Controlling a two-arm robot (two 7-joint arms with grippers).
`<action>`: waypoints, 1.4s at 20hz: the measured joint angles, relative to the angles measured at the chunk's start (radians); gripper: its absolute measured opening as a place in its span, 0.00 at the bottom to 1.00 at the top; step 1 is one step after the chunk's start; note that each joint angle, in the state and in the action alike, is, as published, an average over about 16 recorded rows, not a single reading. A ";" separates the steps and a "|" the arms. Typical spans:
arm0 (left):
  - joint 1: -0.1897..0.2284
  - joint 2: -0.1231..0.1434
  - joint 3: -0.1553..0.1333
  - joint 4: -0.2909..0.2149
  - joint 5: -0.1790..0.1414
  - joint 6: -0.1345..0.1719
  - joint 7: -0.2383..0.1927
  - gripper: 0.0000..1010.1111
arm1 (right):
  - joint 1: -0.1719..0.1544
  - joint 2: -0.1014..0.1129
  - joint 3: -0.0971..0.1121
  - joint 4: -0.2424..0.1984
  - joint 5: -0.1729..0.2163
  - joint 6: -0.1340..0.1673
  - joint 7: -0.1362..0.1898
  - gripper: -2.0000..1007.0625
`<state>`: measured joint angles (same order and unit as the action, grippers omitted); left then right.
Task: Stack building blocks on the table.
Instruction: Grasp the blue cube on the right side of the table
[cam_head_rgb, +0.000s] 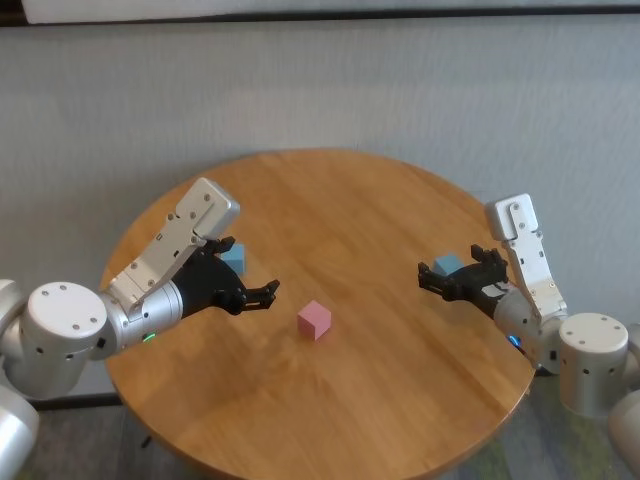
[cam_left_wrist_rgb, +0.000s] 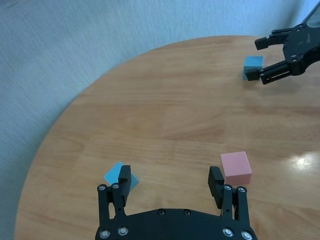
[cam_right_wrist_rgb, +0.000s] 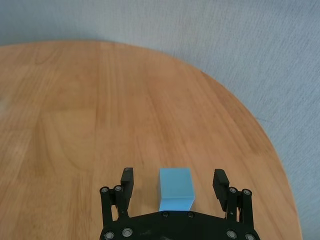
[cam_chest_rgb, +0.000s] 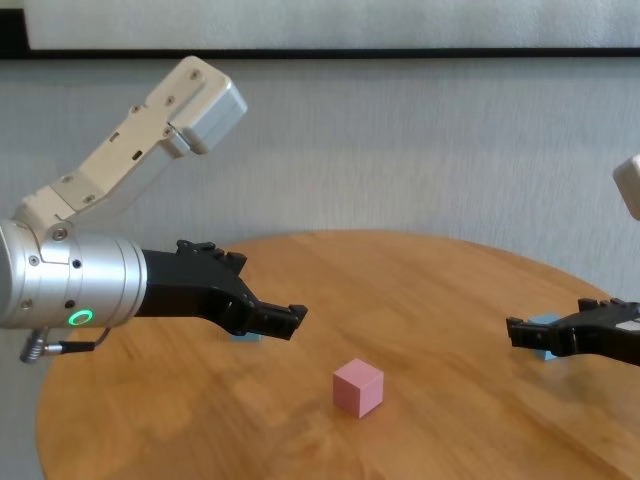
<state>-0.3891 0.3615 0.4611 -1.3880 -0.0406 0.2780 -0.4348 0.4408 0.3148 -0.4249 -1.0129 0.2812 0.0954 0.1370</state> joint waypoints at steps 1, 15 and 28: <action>0.000 0.000 0.000 0.000 0.000 0.000 0.000 0.99 | 0.003 -0.005 0.001 0.007 -0.002 0.000 0.000 1.00; -0.001 0.000 0.000 0.000 0.000 0.000 0.000 0.99 | 0.033 -0.044 0.017 0.074 -0.039 -0.023 0.006 1.00; -0.001 0.000 0.000 0.001 0.000 0.000 0.000 0.99 | 0.043 -0.069 0.047 0.120 -0.055 -0.038 0.020 1.00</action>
<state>-0.3897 0.3613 0.4614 -1.3875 -0.0404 0.2780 -0.4348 0.4834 0.2460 -0.3774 -0.8932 0.2261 0.0574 0.1567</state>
